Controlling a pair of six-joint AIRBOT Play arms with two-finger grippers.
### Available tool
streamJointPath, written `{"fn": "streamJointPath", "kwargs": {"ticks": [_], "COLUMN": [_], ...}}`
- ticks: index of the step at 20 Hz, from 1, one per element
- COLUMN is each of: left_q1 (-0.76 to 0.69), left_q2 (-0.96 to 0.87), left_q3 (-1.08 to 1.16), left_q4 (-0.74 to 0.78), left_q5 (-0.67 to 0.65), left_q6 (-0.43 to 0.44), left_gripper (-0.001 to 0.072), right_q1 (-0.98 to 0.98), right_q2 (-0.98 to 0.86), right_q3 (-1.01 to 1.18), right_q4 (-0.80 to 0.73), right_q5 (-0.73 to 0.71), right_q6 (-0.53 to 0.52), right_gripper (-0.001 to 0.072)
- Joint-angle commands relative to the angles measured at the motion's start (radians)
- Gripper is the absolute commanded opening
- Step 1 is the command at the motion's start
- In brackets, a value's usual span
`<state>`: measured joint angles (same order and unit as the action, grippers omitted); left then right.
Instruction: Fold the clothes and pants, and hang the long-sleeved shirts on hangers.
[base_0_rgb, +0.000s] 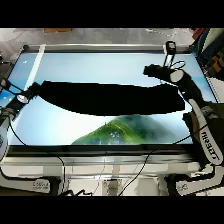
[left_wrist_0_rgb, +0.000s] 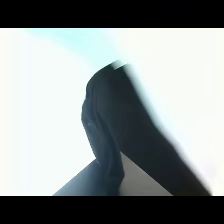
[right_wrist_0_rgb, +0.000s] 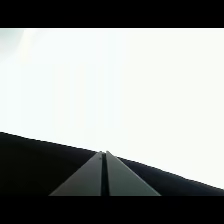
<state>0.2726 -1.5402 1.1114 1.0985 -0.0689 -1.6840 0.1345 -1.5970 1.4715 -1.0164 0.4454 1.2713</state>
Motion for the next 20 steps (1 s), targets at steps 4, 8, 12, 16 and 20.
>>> {"fn": "streamJointPath", "kwargs": {"ticks": [4,8,12,16,20], "left_q1": [-0.077,-0.116,-0.125,-0.119,-0.113], "left_q2": [0.259,0.396,0.531,0.638,0.697], "left_q3": [0.017,0.017,0.017,0.017,0.017], "left_q4": [0.098,0.106,0.106,0.106,0.106], "left_q5": [-0.066,-0.293,-0.410,-0.473,-0.471], "left_q6": [0.023,0.164,0.205,0.369,0.368], "left_gripper": [0.0011,0.0010,0.0010,0.0010,0.0010], "right_q1": [0.190,0.315,0.442,0.554,0.646], "right_q2": [-0.097,-0.220,-0.351,-0.452,-0.506], "right_q3": [0.044,0.210,0.389,0.494,0.528], "right_q4": [0.000,0.000,-0.001,-0.001,0.009], "right_q5": [-0.068,0.026,0.172,0.229,0.248], "right_q6": [0.251,0.266,0.285,0.359,0.426], "right_gripper": [0.0015,0.0014,0.0014,0.0014,0.0013]}}
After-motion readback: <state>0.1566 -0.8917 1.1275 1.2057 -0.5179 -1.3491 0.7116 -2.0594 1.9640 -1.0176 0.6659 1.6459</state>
